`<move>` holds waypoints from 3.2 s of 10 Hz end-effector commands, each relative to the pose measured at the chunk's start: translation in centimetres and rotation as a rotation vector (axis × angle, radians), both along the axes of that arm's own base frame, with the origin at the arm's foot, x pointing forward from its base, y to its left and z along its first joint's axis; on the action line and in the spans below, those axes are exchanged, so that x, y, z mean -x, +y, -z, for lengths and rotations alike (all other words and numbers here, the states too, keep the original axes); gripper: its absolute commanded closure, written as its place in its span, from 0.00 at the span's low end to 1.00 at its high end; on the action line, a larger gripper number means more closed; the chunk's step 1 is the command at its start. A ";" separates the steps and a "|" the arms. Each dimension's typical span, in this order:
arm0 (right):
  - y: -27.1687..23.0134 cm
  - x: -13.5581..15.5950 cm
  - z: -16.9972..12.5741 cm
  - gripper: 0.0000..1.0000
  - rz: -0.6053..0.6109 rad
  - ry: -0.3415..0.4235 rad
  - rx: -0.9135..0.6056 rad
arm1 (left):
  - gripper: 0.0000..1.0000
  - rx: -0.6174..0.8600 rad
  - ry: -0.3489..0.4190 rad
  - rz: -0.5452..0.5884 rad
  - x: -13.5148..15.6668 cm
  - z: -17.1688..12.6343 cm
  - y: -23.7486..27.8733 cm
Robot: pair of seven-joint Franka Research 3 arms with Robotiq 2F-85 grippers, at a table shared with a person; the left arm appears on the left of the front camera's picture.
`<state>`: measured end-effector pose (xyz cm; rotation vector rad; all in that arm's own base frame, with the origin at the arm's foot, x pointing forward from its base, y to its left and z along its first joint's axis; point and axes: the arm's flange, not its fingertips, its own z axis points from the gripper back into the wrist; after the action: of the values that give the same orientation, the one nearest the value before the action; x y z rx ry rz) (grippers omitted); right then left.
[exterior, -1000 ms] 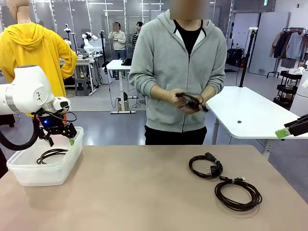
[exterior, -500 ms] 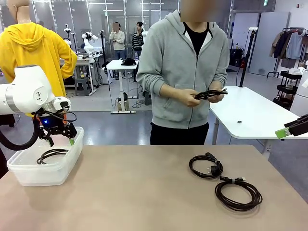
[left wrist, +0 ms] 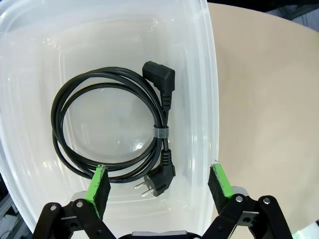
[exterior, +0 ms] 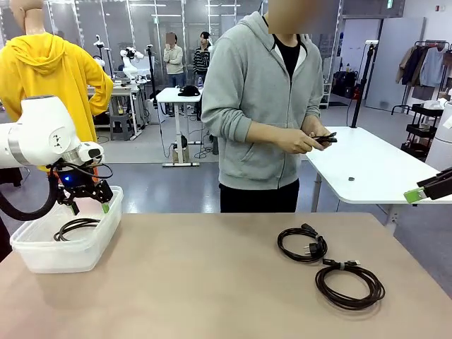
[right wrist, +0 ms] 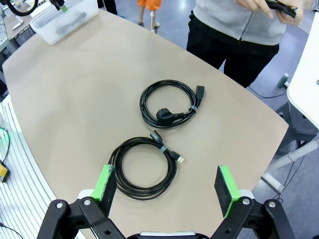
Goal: Organize and store the cables.
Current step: Place the Power Cable into the Organizing box.
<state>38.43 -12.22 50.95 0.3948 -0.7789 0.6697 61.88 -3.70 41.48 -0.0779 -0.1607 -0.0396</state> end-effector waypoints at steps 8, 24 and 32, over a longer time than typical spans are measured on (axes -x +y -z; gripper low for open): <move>0.2 0.0 -0.2 0.00 0.009 0.019 -0.007 | 0.00 0.182 -0.388 0.520 13.3 -7.9 2.1; 0.2 0.0 -0.2 0.00 0.009 0.019 -0.007 | 0.00 0.223 -0.510 0.818 22.4 -6.7 7.4; 1.3 -1.3 -0.7 0.00 -0.024 0.001 0.138 | 0.00 0.223 -0.510 0.818 22.4 -6.7 7.4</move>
<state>38.88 -11.28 51.30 0.3410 -0.7504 0.7252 39.09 3.97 48.10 -0.3622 -0.6266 -0.8897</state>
